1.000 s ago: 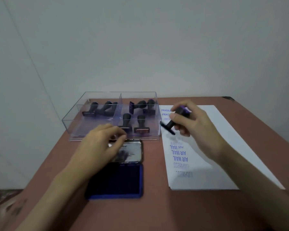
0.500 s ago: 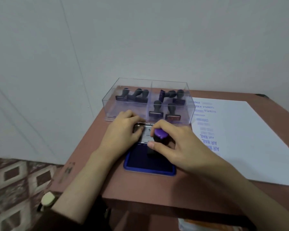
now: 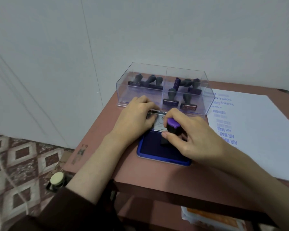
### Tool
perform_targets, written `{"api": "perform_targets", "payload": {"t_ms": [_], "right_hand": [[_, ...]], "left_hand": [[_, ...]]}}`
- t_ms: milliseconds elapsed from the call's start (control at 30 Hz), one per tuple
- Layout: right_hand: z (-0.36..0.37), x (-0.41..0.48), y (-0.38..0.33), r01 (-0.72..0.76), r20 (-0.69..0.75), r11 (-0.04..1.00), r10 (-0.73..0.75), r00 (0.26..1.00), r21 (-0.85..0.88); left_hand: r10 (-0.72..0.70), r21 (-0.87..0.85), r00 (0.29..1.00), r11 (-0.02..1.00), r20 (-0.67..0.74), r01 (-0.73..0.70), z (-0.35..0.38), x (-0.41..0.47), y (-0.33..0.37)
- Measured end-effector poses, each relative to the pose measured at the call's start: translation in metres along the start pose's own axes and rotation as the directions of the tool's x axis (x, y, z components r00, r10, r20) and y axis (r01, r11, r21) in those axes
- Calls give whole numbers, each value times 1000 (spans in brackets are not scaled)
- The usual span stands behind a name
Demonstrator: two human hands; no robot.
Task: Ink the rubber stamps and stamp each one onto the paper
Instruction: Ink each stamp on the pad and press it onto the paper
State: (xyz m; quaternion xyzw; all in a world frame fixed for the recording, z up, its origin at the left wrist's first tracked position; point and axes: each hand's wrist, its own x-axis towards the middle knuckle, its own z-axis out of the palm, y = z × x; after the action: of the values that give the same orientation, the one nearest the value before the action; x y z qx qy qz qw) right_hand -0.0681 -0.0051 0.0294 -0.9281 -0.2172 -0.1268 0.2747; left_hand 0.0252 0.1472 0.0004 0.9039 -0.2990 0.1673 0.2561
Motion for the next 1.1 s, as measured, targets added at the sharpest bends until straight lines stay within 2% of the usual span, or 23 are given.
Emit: {"api": "perform_targets", "payload": {"t_ms": [267, 833, 1100], "right_hand": [[0, 0, 1, -22, 13, 1000, 22, 1000, 13], [2, -2, -2, 17, -15, 999, -18, 1000, -48], [2, -5, 0, -1, -45, 1000, 2, 999, 6]], "left_hand": [[-2, -30, 999, 1000, 53, 4, -4, 3, -3], [-13, -58, 999, 998, 43, 15, -4, 4, -3], [-25, -41, 997, 999, 69, 28, -7, 2, 0]]}}
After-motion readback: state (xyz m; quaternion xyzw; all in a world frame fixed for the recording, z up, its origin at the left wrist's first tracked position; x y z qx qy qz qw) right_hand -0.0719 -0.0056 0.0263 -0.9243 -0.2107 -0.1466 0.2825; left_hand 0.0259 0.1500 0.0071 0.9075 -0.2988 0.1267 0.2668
